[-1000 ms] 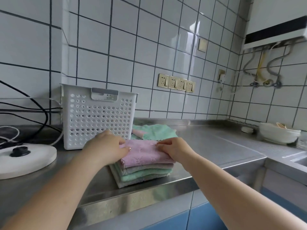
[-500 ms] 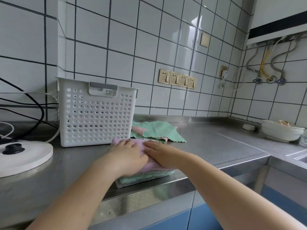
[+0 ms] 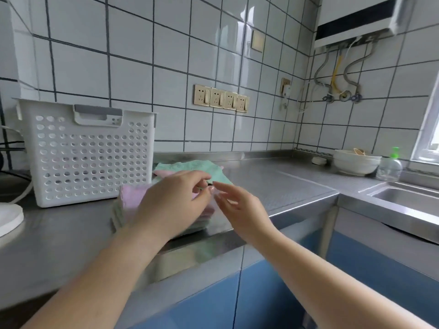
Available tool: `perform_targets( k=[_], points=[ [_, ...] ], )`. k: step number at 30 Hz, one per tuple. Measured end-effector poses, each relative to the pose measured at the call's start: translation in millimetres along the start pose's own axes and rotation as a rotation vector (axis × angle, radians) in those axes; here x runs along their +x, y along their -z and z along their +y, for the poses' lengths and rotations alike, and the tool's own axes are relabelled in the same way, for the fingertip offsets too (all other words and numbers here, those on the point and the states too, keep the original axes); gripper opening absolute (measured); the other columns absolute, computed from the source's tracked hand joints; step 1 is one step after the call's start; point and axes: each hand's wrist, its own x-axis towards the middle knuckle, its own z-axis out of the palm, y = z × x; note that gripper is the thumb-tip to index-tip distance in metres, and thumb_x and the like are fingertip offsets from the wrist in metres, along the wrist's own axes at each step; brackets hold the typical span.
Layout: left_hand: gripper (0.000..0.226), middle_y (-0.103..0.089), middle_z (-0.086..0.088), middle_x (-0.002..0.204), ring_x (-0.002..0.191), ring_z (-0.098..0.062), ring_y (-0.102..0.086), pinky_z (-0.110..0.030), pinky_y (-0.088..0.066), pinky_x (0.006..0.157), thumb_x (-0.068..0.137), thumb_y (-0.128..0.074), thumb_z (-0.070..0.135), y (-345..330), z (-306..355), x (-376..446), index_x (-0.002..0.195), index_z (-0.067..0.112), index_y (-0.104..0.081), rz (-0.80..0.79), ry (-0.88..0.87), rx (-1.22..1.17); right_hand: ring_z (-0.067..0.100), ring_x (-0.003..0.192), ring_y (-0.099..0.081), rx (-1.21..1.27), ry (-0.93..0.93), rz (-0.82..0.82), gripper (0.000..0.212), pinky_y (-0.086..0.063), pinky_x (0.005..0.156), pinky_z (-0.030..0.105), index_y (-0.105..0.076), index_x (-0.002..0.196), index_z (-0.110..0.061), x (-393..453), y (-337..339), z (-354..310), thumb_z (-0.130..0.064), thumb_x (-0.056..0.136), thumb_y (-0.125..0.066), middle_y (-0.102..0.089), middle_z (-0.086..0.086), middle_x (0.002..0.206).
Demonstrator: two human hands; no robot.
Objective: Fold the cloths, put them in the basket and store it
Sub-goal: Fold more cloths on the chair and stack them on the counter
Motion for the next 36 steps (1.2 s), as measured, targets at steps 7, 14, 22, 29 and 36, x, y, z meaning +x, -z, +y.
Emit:
perform_targets(
  k=[7,14,22,29,36],
  points=[
    [0.024,-0.061,0.019,0.08,0.076,0.0,-0.057,-0.026,-0.048,0.071,0.085,-0.05,0.044,-111.9,79.7,-42.9,0.099,0.031,-0.065,-0.246,-0.122,-0.326,0.0,0.095,-0.061,-0.136,-0.237,0.145,0.024,-0.045,0.083,0.009,-0.066,0.113,-0.027,-128.9,107.7,73.1,-0.02,0.092,-0.057,-0.066,-0.01,0.109],
    [0.021,-0.065,0.018,0.093,0.083,-0.001,-0.059,-0.028,-0.05,0.08,0.089,-0.054,0.036,-261.1,129.2,-146.6,0.103,0.029,-0.067,-0.808,-0.178,-0.447,-0.003,0.089,-0.063,-0.341,-0.709,0.245,0.017,-0.049,0.084,0.017,-0.07,0.101,-0.028,-289.2,182.9,163.0,-0.022,0.091,-0.057,-0.069,-0.017,0.099],
    [0.027,-0.063,0.007,0.114,0.109,-0.014,-0.057,-0.028,-0.045,0.09,0.088,-0.056,0.031,-362.9,164.0,-214.4,0.113,0.024,-0.064,-1.053,-0.237,-0.381,0.011,0.124,-0.049,-0.588,-1.004,0.003,0.038,-0.031,0.102,0.017,-0.058,0.126,-0.017,-386.3,165.6,237.3,-0.01,0.09,-0.052,-0.055,-0.002,0.134],
    [0.032,-0.054,0.002,0.121,0.115,-0.023,-0.048,-0.03,-0.041,0.092,0.087,-0.053,0.04,-402.0,192.5,-223.2,0.114,0.024,-0.059,-0.964,-0.407,-0.095,0.02,0.135,-0.037,-0.705,-0.903,-0.273,0.059,-0.038,0.104,0.031,-0.031,0.145,-0.028,-382.0,155.4,269.7,-0.007,0.091,-0.046,-0.023,-0.006,0.155],
    [0.02,-0.067,0.004,0.097,0.091,-0.022,-0.06,-0.034,-0.046,0.075,0.093,-0.042,0.022,-408.8,196.4,-194.1,0.097,0.023,-0.062,-0.79,-0.355,-0.306,0.032,0.083,-0.058,-1.008,-0.911,-0.289,0.019,-0.04,0.057,0.034,-0.053,0.102,-0.016,-376.0,173.7,296.7,-0.009,0.084,-0.05,-0.038,0.001,0.088]
  ],
)
